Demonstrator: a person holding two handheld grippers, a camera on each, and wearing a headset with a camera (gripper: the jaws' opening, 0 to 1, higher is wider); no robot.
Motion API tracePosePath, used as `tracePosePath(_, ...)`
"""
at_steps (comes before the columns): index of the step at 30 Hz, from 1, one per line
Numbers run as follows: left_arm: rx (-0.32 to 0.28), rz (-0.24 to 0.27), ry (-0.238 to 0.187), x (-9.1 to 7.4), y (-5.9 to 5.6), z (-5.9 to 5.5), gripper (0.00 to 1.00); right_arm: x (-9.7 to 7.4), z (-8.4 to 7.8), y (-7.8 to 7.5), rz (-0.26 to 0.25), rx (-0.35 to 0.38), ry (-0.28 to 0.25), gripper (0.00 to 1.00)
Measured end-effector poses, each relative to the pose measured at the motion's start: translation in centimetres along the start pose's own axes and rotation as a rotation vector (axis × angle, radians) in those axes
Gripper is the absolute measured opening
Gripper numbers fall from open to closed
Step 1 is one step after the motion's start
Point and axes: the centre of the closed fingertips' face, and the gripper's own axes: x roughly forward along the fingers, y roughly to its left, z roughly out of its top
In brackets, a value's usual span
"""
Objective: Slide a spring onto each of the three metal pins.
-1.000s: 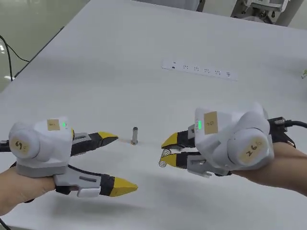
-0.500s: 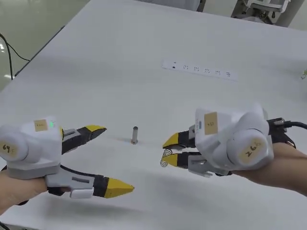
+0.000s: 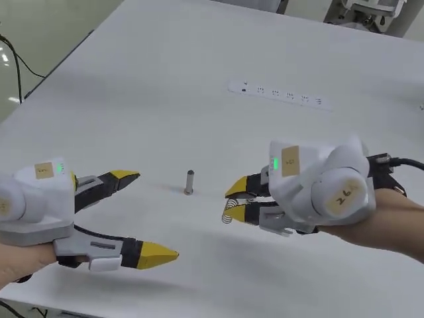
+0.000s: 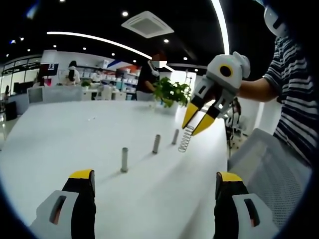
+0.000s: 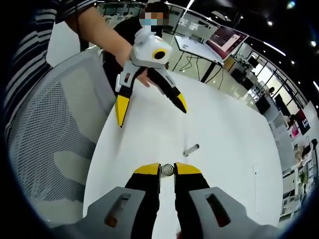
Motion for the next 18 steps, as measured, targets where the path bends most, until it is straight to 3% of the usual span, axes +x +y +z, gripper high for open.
tracePosePath(18,-0.008,0.012,-0.004,-0.6,0.2,-0.4,0.98,1.2,0.3,-2.4,-0.014,-0.006,0.004,0.07)
